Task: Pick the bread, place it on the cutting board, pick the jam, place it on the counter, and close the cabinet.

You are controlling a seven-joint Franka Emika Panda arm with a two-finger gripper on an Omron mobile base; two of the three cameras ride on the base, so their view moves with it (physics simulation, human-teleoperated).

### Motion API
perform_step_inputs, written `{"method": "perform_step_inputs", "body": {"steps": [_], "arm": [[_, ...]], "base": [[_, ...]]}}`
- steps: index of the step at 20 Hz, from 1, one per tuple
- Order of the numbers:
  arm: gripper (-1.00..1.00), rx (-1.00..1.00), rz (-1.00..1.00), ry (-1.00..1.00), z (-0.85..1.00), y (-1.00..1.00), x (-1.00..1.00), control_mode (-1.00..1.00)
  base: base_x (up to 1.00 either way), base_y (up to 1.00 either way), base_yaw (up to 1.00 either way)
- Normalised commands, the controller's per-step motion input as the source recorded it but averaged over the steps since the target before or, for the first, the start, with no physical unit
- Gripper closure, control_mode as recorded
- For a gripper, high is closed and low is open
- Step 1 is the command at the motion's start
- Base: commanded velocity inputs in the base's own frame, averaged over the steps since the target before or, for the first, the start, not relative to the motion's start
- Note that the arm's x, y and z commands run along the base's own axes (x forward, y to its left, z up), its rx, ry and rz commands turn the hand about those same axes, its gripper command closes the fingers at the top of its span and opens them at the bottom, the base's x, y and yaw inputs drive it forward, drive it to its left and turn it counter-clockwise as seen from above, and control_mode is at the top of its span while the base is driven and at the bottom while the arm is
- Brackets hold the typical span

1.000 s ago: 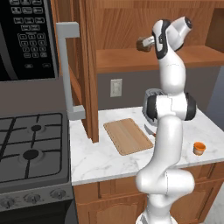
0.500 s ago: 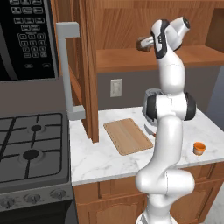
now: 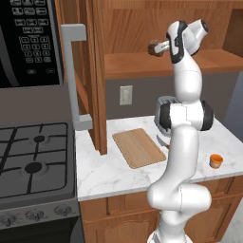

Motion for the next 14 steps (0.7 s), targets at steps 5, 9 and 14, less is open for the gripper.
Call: {"method": "perform_step_inputs", "body": {"steps": [5,9,14], "arm": [[1.0,-0.01,0.03,-0.01,-0.12,0.03,0.0,-1.0],[1.0,-0.01,0.0,-0.07,-0.03,0.0,-0.01,-1.0],[1.0,0.0,0.0,-0.06,0.0,0.0,-0.17,-1.0]], "base": [[0.0,0.0,0.0],[0.0,0.0,0.0],[0.0,0.0,0.0]]}}
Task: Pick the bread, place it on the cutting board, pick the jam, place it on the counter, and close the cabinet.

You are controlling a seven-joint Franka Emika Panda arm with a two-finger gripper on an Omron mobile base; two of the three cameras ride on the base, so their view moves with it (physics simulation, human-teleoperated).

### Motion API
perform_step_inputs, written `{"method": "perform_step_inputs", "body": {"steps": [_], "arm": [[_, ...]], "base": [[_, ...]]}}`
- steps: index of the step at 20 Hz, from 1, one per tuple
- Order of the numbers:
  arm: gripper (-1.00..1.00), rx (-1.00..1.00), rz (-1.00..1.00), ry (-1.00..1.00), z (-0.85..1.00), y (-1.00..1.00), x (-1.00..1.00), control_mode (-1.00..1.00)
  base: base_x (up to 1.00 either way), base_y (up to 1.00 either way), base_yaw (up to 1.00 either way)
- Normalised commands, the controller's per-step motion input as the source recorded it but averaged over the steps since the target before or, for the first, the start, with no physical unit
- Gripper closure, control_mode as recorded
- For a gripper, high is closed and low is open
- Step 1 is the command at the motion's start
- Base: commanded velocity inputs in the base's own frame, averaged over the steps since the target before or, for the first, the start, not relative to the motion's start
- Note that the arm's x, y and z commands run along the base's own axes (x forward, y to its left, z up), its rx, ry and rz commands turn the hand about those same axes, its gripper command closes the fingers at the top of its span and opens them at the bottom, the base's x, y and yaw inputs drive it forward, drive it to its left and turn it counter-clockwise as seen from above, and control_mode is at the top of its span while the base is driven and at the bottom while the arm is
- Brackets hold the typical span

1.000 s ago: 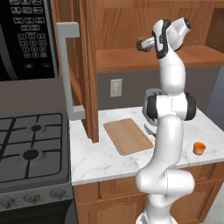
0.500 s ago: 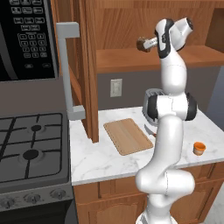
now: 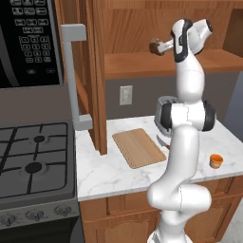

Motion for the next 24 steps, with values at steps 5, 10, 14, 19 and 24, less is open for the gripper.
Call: {"method": "perform_step_inputs", "body": {"steps": [5,10,14,19,24], "arm": [[1.0,0.0,0.0,-0.04,0.0,0.0,-0.31,-1.0],[1.0,0.0,0.0,-0.01,0.0,0.0,-0.37,-1.0],[1.0,0.0,-0.03,0.0,0.0,0.0,-0.38,-1.0],[1.0,0.0,-0.04,0.0,0.0,0.0,-0.5,-1.0],[1.0,0.0,-0.07,0.0,0.0,0.0,-0.61,-1.0]], "base": [[0.0,0.0,0.0],[0.0,0.0,0.0],[0.0,0.0,0.0],[0.0,0.0,0.0],[0.0,0.0,0.0]]}}
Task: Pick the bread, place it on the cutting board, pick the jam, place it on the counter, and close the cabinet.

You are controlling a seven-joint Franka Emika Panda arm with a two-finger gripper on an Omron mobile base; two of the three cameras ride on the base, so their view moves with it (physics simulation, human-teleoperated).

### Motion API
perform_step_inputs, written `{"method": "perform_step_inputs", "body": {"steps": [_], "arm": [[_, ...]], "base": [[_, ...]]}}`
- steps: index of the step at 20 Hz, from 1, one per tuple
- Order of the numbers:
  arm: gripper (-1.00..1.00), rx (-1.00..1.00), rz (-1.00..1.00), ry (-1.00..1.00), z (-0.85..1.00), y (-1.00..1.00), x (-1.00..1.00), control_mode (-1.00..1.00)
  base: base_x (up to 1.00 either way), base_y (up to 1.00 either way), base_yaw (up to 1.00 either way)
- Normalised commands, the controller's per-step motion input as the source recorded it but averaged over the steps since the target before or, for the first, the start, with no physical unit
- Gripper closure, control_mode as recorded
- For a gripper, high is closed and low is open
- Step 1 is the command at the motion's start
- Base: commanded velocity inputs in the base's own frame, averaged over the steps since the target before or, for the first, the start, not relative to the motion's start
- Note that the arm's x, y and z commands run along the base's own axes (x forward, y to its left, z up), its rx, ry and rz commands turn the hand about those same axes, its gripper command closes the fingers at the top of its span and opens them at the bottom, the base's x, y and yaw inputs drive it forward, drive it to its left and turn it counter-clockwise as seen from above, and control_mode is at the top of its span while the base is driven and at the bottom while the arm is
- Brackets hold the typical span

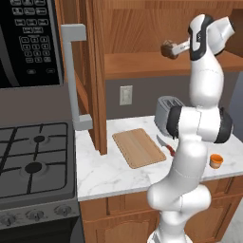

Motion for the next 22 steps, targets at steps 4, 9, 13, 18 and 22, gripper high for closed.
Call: {"method": "perform_step_inputs", "body": {"steps": [4,9,13,18,22], "arm": [[1.0,0.0,-0.1,0.0,0.0,0.01,-0.61,-1.0],[1.0,0.0,-0.14,0.0,0.01,0.1,-0.6,-1.0],[1.0,0.0,-0.19,0.0,0.03,0.13,-0.61,-1.0],[1.0,0.0,-0.21,0.0,0.0,0.15,-0.59,-1.0],[1.0,0.0,-0.21,0.0,0.02,0.16,-0.53,-1.0]], "base": [[0.0,0.0,0.0],[0.0,0.0,0.0],[0.0,0.0,0.0],[0.0,0.0,0.0],[0.0,0.0,0.0]]}}
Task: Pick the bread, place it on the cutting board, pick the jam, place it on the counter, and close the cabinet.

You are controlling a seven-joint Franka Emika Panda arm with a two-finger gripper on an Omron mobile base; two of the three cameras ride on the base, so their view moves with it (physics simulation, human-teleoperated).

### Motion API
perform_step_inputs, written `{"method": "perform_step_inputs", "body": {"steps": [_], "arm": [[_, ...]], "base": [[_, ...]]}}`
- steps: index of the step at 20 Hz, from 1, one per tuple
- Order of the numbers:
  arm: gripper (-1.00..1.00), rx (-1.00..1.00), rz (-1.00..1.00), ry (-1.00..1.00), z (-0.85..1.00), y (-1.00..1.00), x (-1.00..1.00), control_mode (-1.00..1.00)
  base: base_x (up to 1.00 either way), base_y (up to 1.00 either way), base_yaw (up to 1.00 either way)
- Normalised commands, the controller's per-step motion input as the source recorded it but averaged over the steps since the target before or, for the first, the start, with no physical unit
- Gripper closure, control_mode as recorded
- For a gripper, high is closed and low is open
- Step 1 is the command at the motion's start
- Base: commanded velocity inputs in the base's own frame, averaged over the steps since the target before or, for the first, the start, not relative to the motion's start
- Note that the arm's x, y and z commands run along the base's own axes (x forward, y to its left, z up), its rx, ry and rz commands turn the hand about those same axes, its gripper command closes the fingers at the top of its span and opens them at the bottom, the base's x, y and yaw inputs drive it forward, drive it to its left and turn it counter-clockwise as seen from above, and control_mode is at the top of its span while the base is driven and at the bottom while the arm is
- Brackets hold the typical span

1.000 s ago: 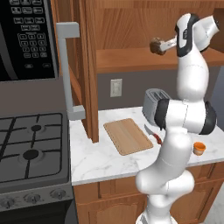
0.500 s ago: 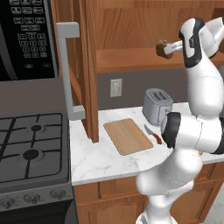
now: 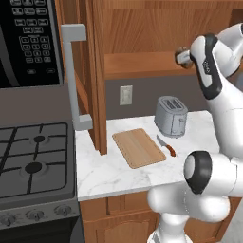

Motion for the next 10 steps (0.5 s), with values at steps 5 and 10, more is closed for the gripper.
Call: {"method": "perform_step_inputs", "body": {"steps": [5,10], "arm": [[1.0,0.0,-0.19,0.12,0.01,0.21,-0.61,-1.0],[1.0,0.0,-0.18,0.19,0.0,0.23,-0.59,-1.0]], "base": [[0.0,0.0,0.0],[0.0,0.0,0.0]]}}
